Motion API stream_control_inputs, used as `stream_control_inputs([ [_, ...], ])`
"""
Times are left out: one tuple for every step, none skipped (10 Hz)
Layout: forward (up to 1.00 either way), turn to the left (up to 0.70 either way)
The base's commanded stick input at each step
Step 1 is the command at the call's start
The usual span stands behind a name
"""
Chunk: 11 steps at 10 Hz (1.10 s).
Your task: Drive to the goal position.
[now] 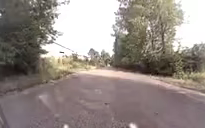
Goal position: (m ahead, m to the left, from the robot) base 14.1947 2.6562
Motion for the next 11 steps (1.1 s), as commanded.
stream_control_inputs([
  [0.7,-0.28],
  [0.7,-0.33],
  [0.7,-0.32],
  [0.7,-0.27],
  [0.7,-0.22],
  [0.7,-0.17],
  [0.7,-0.12],
  [0.7,-0.07],
  [0.7,-0.02],
  [0.7,0.0],
  [0.7,0.0],
])
